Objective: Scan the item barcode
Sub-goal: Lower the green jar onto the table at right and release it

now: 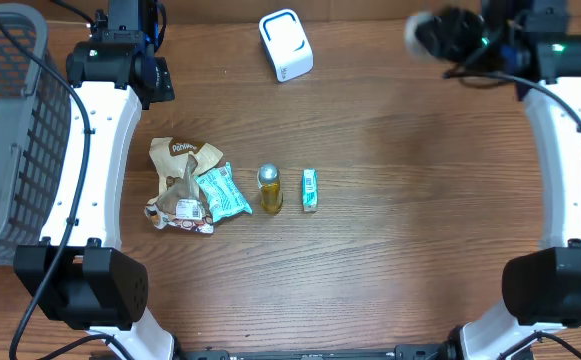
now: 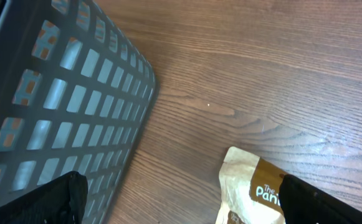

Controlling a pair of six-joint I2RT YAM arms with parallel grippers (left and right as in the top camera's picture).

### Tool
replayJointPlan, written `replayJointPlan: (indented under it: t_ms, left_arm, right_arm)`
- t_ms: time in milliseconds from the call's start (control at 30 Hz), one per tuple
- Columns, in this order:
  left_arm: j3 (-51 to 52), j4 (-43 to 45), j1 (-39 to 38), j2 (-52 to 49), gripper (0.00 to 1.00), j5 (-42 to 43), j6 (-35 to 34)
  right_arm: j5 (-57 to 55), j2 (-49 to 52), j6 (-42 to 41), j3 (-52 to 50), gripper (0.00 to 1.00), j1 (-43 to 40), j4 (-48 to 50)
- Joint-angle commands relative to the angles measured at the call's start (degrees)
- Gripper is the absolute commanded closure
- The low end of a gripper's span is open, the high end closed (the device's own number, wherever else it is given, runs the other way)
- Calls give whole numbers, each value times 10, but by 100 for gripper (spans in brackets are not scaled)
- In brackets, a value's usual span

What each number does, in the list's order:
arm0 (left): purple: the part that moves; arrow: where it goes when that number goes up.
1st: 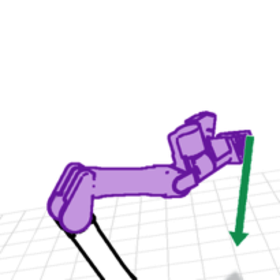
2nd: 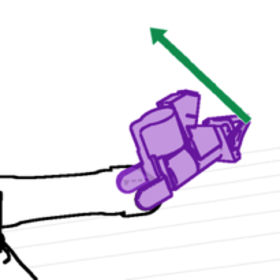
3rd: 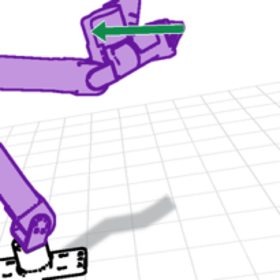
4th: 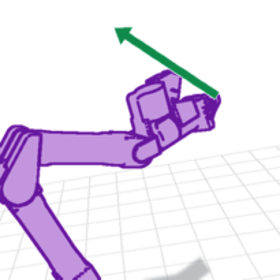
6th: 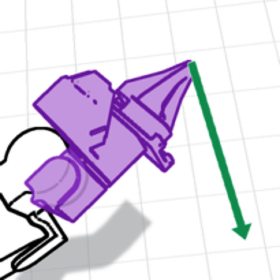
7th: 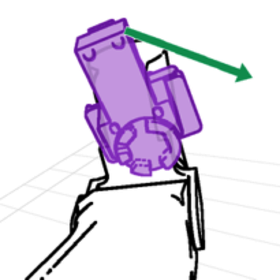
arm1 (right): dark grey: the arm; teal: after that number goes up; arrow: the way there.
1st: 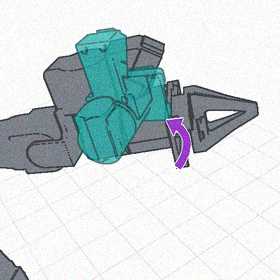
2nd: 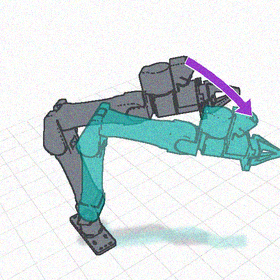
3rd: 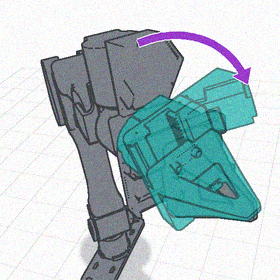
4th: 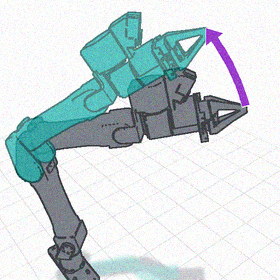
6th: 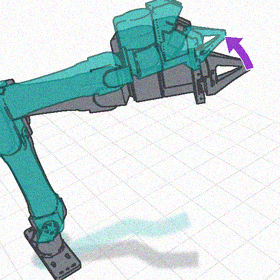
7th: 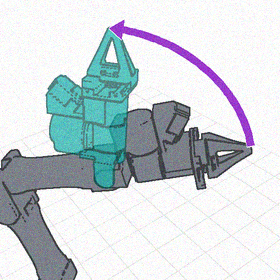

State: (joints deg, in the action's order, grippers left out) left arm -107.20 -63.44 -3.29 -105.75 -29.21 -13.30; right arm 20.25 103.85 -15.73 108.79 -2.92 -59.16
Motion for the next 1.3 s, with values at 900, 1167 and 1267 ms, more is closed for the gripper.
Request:
replayJointPlan:
  t_ms: [900, 1167, 1267]
  left_arm:
    - [-9, 0, -1, 11, 0, -8, 5]
    - [-9, 1, -1, 11, 0, -8, 5]
    - [-9, 0, -1, 11, 1, -8, 5]
  right_arm:
    - [-236, 24, 20, -319, 62, -55, -28]
    - [-236, 24, 18, -319, 17, -55, -26]
    - [-236, 24, 18, -319, 9, -55, -26]
